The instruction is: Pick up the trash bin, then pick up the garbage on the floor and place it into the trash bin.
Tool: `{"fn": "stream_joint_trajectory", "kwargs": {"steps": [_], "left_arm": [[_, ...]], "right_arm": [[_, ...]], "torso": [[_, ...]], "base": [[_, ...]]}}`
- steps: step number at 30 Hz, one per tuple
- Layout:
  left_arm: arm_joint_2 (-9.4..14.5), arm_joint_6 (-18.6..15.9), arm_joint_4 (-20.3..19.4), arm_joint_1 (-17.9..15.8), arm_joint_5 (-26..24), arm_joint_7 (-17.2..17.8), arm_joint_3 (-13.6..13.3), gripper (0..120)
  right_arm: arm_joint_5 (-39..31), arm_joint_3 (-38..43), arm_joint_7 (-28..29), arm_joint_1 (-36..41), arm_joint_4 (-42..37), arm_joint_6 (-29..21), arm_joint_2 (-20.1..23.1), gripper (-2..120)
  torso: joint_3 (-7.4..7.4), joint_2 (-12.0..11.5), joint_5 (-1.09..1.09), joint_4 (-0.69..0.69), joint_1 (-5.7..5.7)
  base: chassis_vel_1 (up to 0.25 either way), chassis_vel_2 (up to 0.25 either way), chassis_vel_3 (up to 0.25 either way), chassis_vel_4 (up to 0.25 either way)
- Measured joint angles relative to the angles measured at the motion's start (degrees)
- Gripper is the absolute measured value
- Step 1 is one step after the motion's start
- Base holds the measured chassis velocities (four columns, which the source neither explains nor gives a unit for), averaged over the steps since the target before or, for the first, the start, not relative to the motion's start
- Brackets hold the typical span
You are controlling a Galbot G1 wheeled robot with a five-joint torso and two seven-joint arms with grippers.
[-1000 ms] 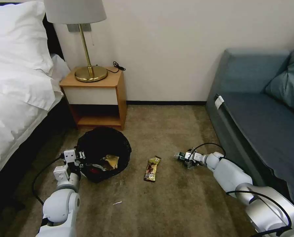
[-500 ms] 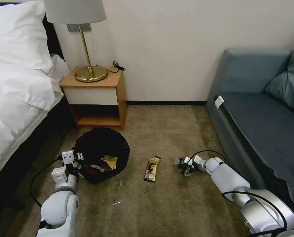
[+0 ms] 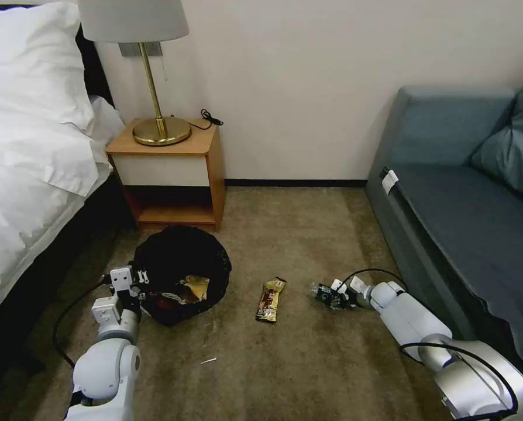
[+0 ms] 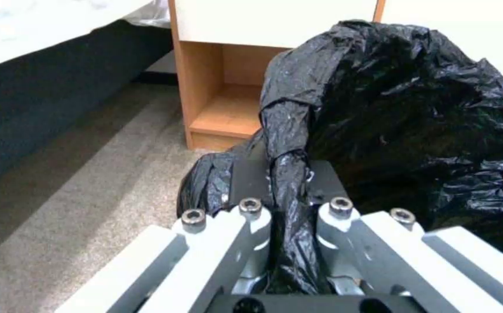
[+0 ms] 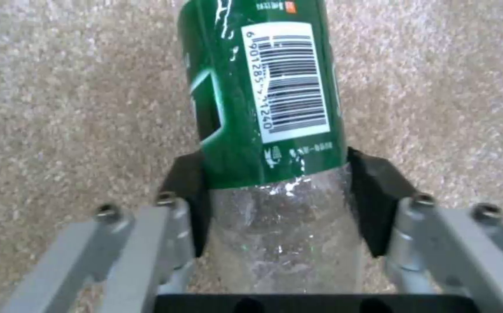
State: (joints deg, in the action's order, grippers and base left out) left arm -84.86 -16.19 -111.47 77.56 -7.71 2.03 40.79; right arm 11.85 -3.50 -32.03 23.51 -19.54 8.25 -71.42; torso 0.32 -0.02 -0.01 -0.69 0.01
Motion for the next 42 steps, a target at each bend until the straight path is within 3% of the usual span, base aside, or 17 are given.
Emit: {"fn": "stream_joint_trajectory", "kwargs": {"steps": [2, 5, 14, 16, 22, 24, 28, 30, 36, 42], "left_arm": [[-0.01, -0.03, 0.17, -0.11, -0.09, 0.01, -0.06, 5], [-0.01, -0.06, 0.47, -0.24, -0.15, 0.03, -0.08, 5], [-0.02, -0.08, 1.36, -0.70, -0.38, 0.06, -0.44, 5], [-0.13, -0.10, 1.94, -1.09, -0.40, 0.15, -1.03, 5], [-0.38, -0.15, 2.72, -1.88, -0.53, 0.47, -2.01, 5], [-0.45, -0.22, 3.21, -2.58, -0.65, 0.62, -2.39, 5], [-0.48, -0.29, 3.49, -3.04, -0.77, 0.87, -2.55, 5], [-0.68, -0.41, 3.67, -3.43, -0.83, 0.88, -2.94, 5], [-0.85, -0.49, 3.76, -3.62, -0.75, 1.05, -3.63, 5], [-1.09, -0.49, 3.79, -3.65, -0.31, 1.10, -4.03, 5]], "right_arm": [[-0.66, 0.42, 0.29, 0.00, -0.29, 0.31, -0.14, 35], [-1.57, 0.88, 0.59, 0.03, -1.12, 0.89, -0.11, 29], [-6.98, 3.77, 5.29, 2.01, -7.35, 6.69, -0.45, 21], [-10.95, 3.72, 9.43, 4.23, -14.89, 7.85, -0.11, 21], [-14.66, 1.97, 16.02, 6.89, -26.75, 8.14, 0.38, 21], [-17.18, -0.93, 21.49, 8.25, -35.05, 8.28, 0.45, 21], [-19.04, -3.32, 25.07, 9.10, -41.11, 7.52, 0.56, 21], [-21.75, -6.52, 29.61, 9.91, -50.31, 5.92, 0.40, 21], [-24.99, -10.87, 35.16, 10.16, -60.08, 3.55, -0.72, 21], [-26.65, -14.63, 38.49, 10.35, -64.14, 2.26, -1.91, 21]], "torso": [[0.00, 0.00, 0.00, 0.00, 0.00], [0.00, 0.00, 0.00, 0.00, 0.00], [0.00, 0.00, 0.00, 0.00, 0.00], [0.00, 0.00, 0.00, 0.01, 0.00], [0.00, 0.00, -0.01, -0.01, 0.00], [0.00, 0.00, -0.02, 0.02, 0.00], [0.01, 0.00, 0.00, -0.01, 0.00], [0.00, 0.00, -0.02, 0.01, 0.00], [0.00, 0.00, -0.01, 0.01, 0.00], [0.00, 0.00, -0.01, 0.01, 0.00]], "base": [[0.000, 0.000, 0.000, 0.000], [0.000, 0.000, 0.000, 0.000], [0.000, 0.000, 0.000, 0.000], [0.000, 0.000, 0.000, 0.000], [0.000, 0.000, 0.000, 0.000], [0.000, 0.000, 0.000, 0.000], [0.000, 0.000, 0.000, 0.000], [0.000, 0.000, 0.000, 0.000], [0.000, 0.000, 0.000, 0.000], [0.000, 0.000, 0.000, 0.000]]}}
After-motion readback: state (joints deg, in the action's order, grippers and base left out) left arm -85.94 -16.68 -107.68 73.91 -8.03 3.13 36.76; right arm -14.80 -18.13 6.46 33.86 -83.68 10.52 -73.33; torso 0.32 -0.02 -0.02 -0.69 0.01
